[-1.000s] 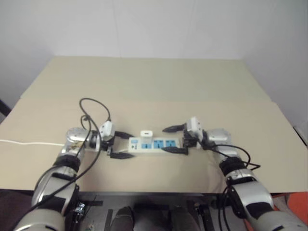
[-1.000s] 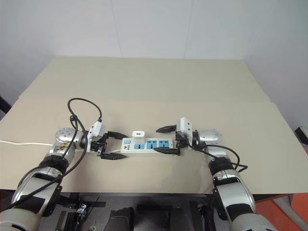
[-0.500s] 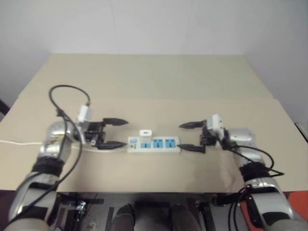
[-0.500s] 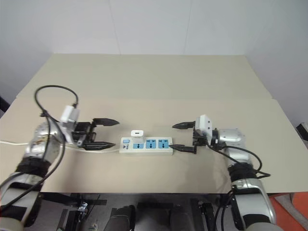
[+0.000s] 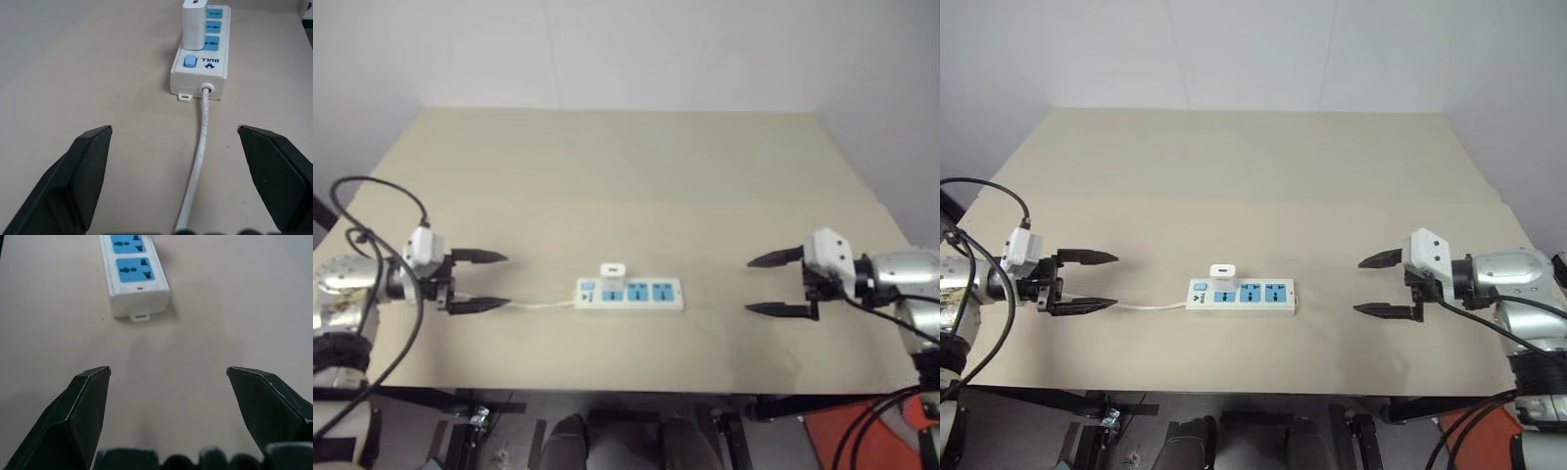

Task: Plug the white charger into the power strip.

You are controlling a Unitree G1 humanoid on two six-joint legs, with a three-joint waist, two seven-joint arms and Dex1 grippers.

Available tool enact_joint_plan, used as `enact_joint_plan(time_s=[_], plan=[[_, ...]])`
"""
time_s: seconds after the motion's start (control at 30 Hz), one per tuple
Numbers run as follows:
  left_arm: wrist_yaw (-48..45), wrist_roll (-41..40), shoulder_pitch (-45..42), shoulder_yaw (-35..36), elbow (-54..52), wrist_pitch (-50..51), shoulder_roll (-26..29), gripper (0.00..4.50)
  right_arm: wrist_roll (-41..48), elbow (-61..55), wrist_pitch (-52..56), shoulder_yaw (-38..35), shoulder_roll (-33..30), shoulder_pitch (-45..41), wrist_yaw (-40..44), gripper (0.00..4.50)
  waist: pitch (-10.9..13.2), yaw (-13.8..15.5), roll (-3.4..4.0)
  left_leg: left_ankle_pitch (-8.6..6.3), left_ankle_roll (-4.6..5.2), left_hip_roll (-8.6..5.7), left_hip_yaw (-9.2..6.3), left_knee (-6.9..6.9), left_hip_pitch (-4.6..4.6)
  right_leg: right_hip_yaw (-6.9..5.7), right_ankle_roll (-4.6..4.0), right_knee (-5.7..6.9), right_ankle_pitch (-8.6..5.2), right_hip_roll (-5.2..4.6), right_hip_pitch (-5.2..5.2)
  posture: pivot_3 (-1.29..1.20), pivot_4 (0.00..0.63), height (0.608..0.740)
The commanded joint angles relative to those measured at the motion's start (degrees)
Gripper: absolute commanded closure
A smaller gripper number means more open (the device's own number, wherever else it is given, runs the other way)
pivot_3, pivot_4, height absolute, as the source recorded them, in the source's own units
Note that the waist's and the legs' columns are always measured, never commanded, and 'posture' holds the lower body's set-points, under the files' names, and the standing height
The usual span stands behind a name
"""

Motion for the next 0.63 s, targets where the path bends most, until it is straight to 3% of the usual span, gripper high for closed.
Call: enact_joint_plan(time_s=[0.03, 0.23, 0.63], plan=[[-0.17, -0.22, 0.48, 2.43, -2.19, -0.44, -1.03, 0.02, 1.52, -4.14, 2.37, -2.75, -1.79, 1.51, -1.42, 0.00, 0.00, -0.01, 0.00, 0.00, 0.00, 0.00, 0.00, 0.00, 0.00, 0.00, 0.00, 0.00, 0.00, 0.00, 0.00, 0.00, 0.150, 0.740], [-0.17, 0.27, -0.08, 2.20, -3.35, 1.87, -3.63, 0.02, 2.71, -8.54, 7.83, -3.55, -2.93, 4.32, -3.49, 0.00, 0.00, -0.07, 0.00, 0.00, 0.00, 0.00, 0.00, 0.04, 0.00, 0.00, 0.01, 0.02, 0.00, 0.00, 0.00, 0.00, 0.150, 0.740], [-0.17, -0.27, 1.45, 2.11, -7.98, 8.30, -3.79, 0.02, 4.10, -13.85, 9.76, -5.78, -2.42, 8.81, -6.60, 0.00, 0.00, -0.22, -0.01, 0.00, 0.00, 0.00, 0.00, 0.05, -0.03, 0.00, 0.00, 0.02, 0.01, 0.00, -0.01, 0.00, 0.150, 0.740]])
